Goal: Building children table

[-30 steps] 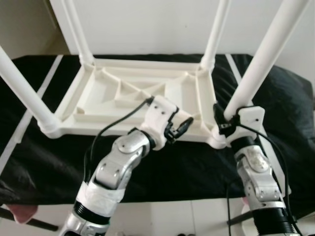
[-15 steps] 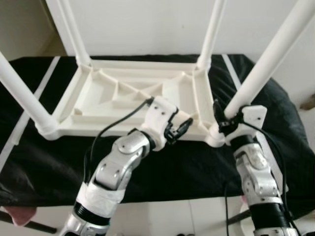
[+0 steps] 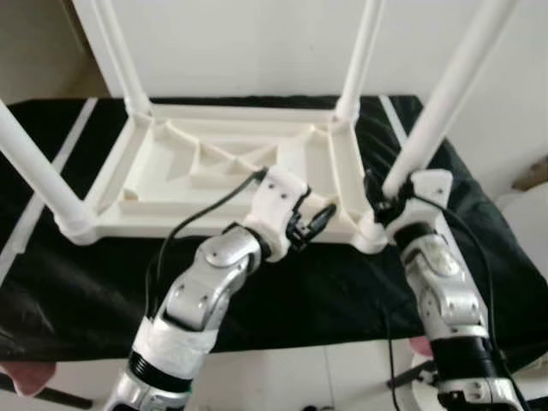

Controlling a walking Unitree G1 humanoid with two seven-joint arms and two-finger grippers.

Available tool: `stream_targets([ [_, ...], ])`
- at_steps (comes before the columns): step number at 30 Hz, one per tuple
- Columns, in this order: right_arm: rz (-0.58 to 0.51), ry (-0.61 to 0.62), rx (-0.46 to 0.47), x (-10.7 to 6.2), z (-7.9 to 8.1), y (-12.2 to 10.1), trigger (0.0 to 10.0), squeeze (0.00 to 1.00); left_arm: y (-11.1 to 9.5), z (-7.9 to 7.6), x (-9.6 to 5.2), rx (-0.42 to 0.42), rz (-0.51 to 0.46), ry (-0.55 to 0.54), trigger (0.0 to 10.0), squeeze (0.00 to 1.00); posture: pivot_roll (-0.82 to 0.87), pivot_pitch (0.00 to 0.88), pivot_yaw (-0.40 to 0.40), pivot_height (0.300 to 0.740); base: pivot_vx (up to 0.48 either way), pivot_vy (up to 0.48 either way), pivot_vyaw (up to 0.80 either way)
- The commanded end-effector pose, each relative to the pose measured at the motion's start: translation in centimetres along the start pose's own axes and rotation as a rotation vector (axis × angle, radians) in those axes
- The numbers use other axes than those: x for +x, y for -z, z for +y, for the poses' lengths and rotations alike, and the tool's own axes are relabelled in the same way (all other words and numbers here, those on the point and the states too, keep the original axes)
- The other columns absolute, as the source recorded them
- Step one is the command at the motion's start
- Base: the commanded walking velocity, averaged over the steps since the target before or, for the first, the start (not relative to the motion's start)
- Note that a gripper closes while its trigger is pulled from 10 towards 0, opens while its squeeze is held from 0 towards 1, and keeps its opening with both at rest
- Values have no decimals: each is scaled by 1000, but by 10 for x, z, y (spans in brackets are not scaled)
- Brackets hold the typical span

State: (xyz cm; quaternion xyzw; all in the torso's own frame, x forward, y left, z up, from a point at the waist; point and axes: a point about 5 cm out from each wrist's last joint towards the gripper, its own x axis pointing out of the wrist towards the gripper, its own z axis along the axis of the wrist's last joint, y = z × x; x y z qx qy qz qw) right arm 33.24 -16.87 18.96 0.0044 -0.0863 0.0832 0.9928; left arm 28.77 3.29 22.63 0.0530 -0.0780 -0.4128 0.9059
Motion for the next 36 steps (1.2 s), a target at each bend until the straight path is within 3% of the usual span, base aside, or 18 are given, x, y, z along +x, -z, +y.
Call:
stream_targets([
  [1,203,15,58,-7,2,38,10000,0,2,1,-2,-5,14,-24,10000,0,-95,137,7,740,0,0,0],
  [15,172,47,45,-10,6,33,10000,0,2,-2,-2,-13,9,-19,10000,0,-100,131,-4,740,0,0,0],
  [16,113,185,85,-15,10,30,10000,0,2,-3,-2,-16,9,-17,10000,0,-103,123,-9,740,0,0,0],
  [17,113,185,85,-15,10,30,10000,0,2,-3,-2,-16,9,-17,10000,0,-103,123,-9,740,0,0,0],
  [21,123,390,88,-20,23,34,10000,0,2,-4,-2,-21,6,-13,10000,0,-106,116,-10,740,0,0,0],
  [26,133,485,90,-20,30,35,10000,0,2,-6,0,-25,3,-8,10000,0,-104,112,-11,740,0,0,0],
  [27,125,560,107,-21,38,33,10000,0,1,-9,1,-28,-2,3,10000,0,-102,105,-13,740,0,0,0],
  [36,139,686,76,-32,36,36,10000,0,1,-9,0,-31,-6,2,10000,0,-94,85,-22,740,0,0,0],
])
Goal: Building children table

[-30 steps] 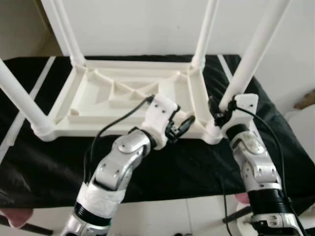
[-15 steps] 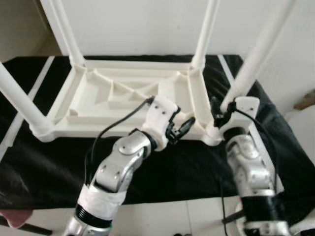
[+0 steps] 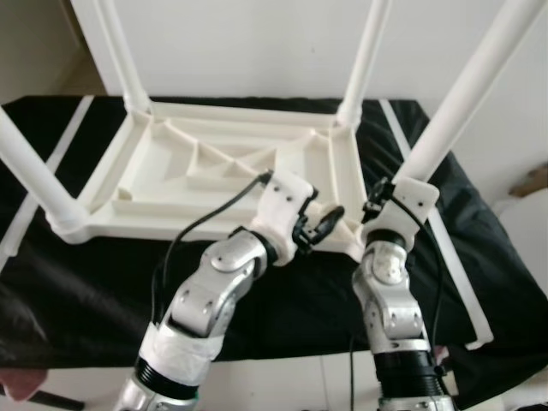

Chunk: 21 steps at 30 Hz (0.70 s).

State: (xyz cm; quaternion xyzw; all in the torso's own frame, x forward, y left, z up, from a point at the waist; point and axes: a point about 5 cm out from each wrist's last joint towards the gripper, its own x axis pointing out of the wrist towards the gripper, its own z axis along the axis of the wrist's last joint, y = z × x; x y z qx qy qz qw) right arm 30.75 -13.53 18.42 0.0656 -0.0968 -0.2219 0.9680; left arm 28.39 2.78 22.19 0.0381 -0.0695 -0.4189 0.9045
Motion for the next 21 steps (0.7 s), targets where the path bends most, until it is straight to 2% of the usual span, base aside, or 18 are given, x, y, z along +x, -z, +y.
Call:
stream_targets([
  [1,165,71,-47,-9,-11,33,10000,0,-3,-2,-1,4,-8,-9,10000,0,-94,85,-22,740,0,0,0],
  [7,141,60,-64,-12,-8,32,10000,0,-2,-3,-3,-1,-8,-8,10000,0,-92,78,-25,740,0,0,0],
  [9,134,64,-37,-11,-9,30,10000,0,-1,-3,-3,0,-5,-8,10000,0,-92,79,-25,740,0,0,0],
  [11,95,16,-26,-11,-6,26,10000,0,-1,-3,-3,1,-4,-9,10000,0,-91,77,-24,740,0,0,0],
  [12,85,-6,-10,-10,-5,23,10000,267,-1,-3,-3,1,-4,-8,10000,0,-91,79,-24,740,0,0,0],
  [13,80,-21,3,-10,-4,22,10000,678,-1,-3,-3,2,-3,-9,10000,0,-91,79,-24,740,0,0,0],
  [14,79,-38,19,-10,-3,21,10000,1000,-1,-2,-3,5,-1,-9,10000,0,-91,78,-24,740,0,0,0],
  [21,1,-123,30,-5,-2,10,10000,1000,1,-3,-3,11,7,-4,10000,0,-92,71,-20,740,0,0,0],
])
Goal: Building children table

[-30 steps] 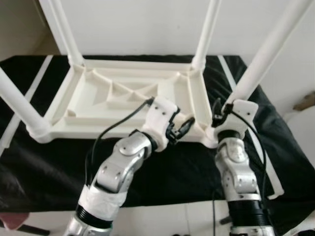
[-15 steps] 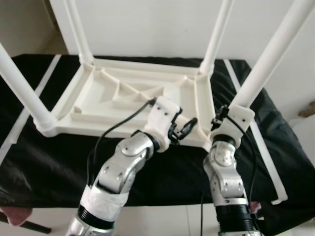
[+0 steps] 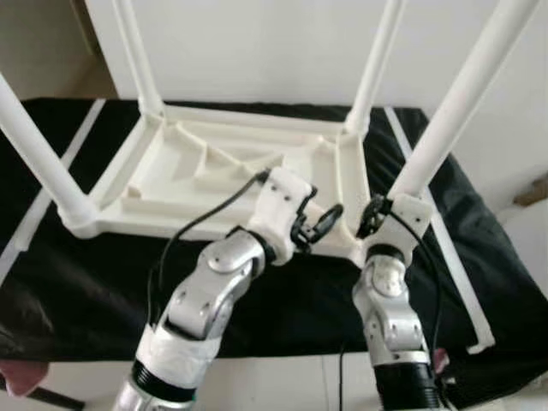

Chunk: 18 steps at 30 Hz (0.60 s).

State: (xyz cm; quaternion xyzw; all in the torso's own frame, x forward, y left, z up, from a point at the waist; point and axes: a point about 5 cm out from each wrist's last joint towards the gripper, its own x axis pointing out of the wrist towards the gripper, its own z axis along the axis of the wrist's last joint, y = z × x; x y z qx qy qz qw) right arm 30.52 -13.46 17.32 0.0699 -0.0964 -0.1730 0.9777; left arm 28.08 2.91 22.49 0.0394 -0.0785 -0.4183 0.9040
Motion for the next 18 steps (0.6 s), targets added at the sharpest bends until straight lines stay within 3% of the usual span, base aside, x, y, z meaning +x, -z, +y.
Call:
stream_targets([
  [1,-10,-25,13,-1,1,0,10000,1000,4,-2,0,1,23,-3,10000,0,-92,71,-20,740,0,0,0],
  [6,-29,-155,4,6,0,-4,10000,1000,4,-3,0,2,22,1,10000,0,-97,66,-21,740,0,0,0],
  [7,-28,-182,5,7,-1,-4,10000,663,3,-3,0,3,21,2,10000,0,-97,66,-21,740,0,0,0],
  [9,-21,-220,11,9,-3,-5,10000,663,3,-4,1,2,20,4,10000,0,-99,63,-21,740,0,0,0],
  [10,-15,-255,8,12,-7,-5,10000,0,3,-4,1,3,19,6,10000,0,-100,63,-22,740,0,0,0],
  [12,-15,-255,8,12,-7,-5,10000,0,3,-4,1,3,19,6,10000,0,-100,63,-22,740,0,0,0],
  [15,-6,-394,-20,20,-22,-5,10000,0,2,-4,1,1,16,10,10000,0,-105,56,-19,740,0,0,0],
  [18,-4,-474,-36,21,-27,-5,10000,0,2,-4,1,0,14,12,10000,0,-106,53,-20,740,0,0,0],
])
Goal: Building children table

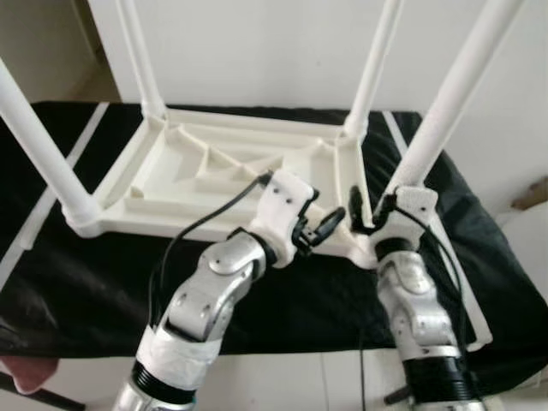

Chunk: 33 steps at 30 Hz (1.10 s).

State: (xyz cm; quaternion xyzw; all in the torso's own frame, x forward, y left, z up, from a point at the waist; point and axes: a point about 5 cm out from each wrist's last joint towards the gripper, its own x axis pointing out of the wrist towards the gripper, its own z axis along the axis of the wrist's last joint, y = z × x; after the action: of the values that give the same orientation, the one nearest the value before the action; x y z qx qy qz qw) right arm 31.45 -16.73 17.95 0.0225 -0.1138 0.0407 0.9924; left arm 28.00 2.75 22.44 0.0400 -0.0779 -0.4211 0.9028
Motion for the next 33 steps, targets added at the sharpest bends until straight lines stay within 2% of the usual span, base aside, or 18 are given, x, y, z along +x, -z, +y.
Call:
stream_targets([
  [1,15,-80,1,-1,-2,3,10000,0,2,-2,1,1,13,7,10000,0,-108,53,-18,740,0,0,0],
  [3,15,-80,1,-1,-2,3,10000,0,2,-2,1,1,13,7,10000,0,-108,53,-18,740,0,0,0],
  [5,22,-165,-28,-2,-10,3,10000,0,2,-2,1,1,11,9,10000,0,-109,52,-17,740,0,0,0],
  [6,22,-165,-28,-2,-10,3,10000,0,2,-2,1,1,11,9,10000,0,-109,52,-17,740,0,0,0],
  [7,29,-204,-42,-2,-14,3,9059,0,1,-2,2,1,10,10,10000,0,-109,53,-17,740,0,0,0],
  [8,34,-240,-52,-1,-17,2,8588,0,1,-2,2,1,10,11,10000,0,-109,55,-16,740,0,0,0],
  [10,34,-240,-52,-1,-17,2,8588,0,1,-2,2,1,10,11,10000,0,-109,55,-16,740,0,0,0],
  [11,39,-272,-61,-2,-19,1,4941,0,1,-2,2,2,10,10,10000,0,-109,55,-16,740,0,0,0],
  [12,39,-272,-61,-2,-19,1,4941,0,1,-2,2,2,10,10,10000,0,-109,55,-16,740,0,0,0],
  [13,49,-301,-72,-2,-23,1,2353,0,1,-1,2,3,10,9,10000,0,-108,55,-15,740,0,0,0],
  [15,49,-301,-72,-2,-23,1,2353,0,1,-1,2,3,10,9,10000,0,-108,55,-15,740,0,0,0],
  [16,64,-320,-77,-1,-29,1,0,0,1,-1,2,3,10,6,10000,0,-105,58,-18,740,0,0,0],
  [19,89,-317,-63,0,-40,2,0,0,0,0,1,-1,6,-5,10000,0,-101,61,-22,740,0,0,0],
  [30,125,-266,7,-6,-40,13,0,0,-1,1,0,-7,2,-17,10000,0,-97,73,-21,740,0,0,0],
  [31,132,-259,10,-6,-40,14,10000,0,-1,1,0,-8,2,-17,10000,0,-97,78,-20,740,0,0,0],
  [33,138,-252,17,-5,-39,15,10000,0,-2,1,-1,-8,3,-17,10000,0,-99,82,-19,740,0,0,0],
])
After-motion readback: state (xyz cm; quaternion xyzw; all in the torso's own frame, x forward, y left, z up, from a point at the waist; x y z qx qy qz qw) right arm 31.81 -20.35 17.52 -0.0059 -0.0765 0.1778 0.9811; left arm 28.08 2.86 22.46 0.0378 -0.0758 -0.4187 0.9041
